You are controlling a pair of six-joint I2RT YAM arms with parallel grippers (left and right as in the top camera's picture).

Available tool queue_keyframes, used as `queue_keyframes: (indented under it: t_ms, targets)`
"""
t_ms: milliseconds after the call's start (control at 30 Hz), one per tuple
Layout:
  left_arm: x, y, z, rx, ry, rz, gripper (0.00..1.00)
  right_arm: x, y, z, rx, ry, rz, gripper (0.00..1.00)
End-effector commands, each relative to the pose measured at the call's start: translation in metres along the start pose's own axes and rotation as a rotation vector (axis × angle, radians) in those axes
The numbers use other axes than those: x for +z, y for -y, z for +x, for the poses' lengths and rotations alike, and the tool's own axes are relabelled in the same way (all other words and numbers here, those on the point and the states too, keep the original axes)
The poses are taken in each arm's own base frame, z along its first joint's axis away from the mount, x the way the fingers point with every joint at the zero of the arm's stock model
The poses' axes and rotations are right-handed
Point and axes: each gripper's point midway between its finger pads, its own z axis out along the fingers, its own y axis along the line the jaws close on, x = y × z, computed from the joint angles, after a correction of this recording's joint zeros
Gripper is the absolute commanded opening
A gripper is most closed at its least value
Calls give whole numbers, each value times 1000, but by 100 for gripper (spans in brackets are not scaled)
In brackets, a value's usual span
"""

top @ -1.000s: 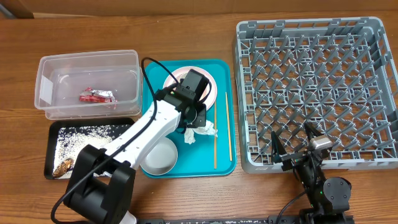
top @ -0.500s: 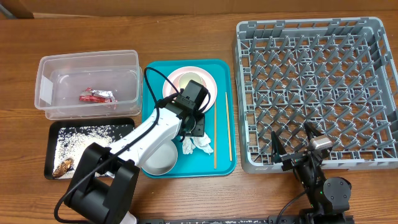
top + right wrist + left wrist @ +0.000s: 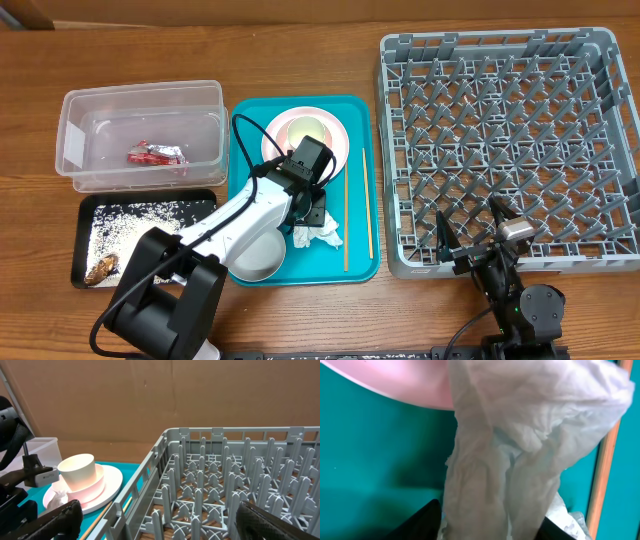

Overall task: Sort waste into correct bins and load items into the dishwasher
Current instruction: 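Carry the tissue left into the clear plastic bin and release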

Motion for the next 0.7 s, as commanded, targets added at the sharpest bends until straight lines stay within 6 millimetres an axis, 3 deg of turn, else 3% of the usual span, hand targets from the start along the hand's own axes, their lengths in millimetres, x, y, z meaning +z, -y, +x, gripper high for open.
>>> queue_keyframes:
  t_ms: [0,233,400,500,633,667]
  targets:
    - [4,-2,3,19,-5,-19,44,0,0,2,-6,4,3,100]
    - [4,-2,3,19,-5,-20,4,0,0,2,-6,4,3,100]
    - [1,-2,0,17,8,-18,4,0,0,2,-6,4,3,100]
    - [-13,2,-14,18,47,1,4,0,0,2,-6,4,3,100]
    - [-55,1,-44,-14,138,11,4,0,0,2,-6,4,3,100]
    - [-76,-3,-58,-32,182,5,4,0,0,2,-6,4,3,100]
